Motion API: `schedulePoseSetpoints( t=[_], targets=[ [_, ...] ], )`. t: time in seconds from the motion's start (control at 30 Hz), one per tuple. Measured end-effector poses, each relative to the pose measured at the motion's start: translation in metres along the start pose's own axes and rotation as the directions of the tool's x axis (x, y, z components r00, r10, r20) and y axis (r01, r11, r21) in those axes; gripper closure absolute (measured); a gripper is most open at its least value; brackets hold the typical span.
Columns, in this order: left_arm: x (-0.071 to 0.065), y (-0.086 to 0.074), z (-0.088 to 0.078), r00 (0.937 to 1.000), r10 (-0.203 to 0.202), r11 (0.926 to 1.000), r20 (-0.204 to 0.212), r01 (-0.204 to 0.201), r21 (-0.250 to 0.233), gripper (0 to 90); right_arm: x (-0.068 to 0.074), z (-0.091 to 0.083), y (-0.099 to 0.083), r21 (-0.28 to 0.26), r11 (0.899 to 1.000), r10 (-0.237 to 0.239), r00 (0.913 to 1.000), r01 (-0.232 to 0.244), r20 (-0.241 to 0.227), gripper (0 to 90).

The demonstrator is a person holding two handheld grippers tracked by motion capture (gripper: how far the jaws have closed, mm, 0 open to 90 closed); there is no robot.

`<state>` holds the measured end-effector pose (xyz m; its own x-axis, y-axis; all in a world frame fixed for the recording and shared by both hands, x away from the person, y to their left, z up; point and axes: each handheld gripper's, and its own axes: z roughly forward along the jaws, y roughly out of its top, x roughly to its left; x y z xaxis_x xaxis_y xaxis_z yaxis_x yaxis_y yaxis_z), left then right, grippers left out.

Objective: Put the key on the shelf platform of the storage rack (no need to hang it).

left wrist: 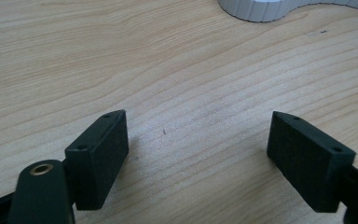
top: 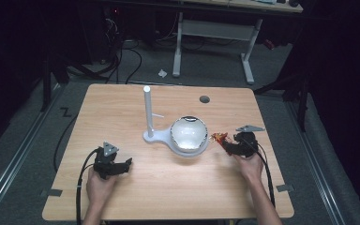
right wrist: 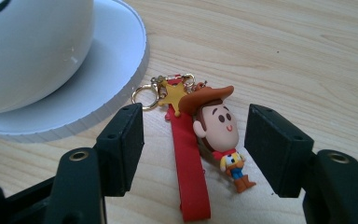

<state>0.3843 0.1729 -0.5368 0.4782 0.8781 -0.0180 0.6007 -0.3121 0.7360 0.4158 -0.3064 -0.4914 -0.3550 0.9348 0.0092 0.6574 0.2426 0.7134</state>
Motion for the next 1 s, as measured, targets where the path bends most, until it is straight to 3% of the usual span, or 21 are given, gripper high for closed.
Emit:
schedulePoseSetpoints(
  t=[0.33, 0.63, 0.77, 0.83, 0.9, 1.0],
  targets=[
    [0.0, 0.0, 0.0, 1.0, 0.0, 1.0, 0.0, 0.0, 0.0, 21.0, -0.01, 0.02, -0.001, 0.05, 0.998, 0.023, 0.9997, -0.023, 0.001, 37.2],
    [0.0, 0.0, 0.0, 1.0, 0.0, 1.0, 0.0, 0.0, 0.0, 21.0, -0.007, 0.033, -0.005, 0.091, 0.996, 0.007, 1.0, -0.007, -0.002, 41.8],
    [0.0, 0.0, 0.0, 1.0, 0.0, 1.0, 0.0, 0.0, 0.0, 21.0, -0.004, 0.034, -0.005, 0.092, 0.996, -0.021, 0.9995, 0.018, 0.025, 51.1],
    [0.0, 0.0, 0.0, 1.0, 0.001, 1.0, 0.0, -0.001, 0.001, 21.0, -0.003, 0.034, -0.005, 0.092, 0.996, -0.022, 0.9994, 0.02, 0.026, 51.6],
    [0.0, 0.0, 0.0, 1.0, 0.001, 1.0, 0.001, -0.001, 0.001, 21.0, -0.004, 0.034, -0.005, 0.09, 0.996, -0.023, 0.9995, 0.021, 0.02, 52.5],
    [0.0, 0.0, 0.0, 1.0, 0.001, 1.0, 0.0, -0.001, 0.001, 21.0, -0.006, 0.03, -0.005, 0.066, 0.998, -0.01, 0.9999, 0.01, -0.007, 61.1]
  ],
)
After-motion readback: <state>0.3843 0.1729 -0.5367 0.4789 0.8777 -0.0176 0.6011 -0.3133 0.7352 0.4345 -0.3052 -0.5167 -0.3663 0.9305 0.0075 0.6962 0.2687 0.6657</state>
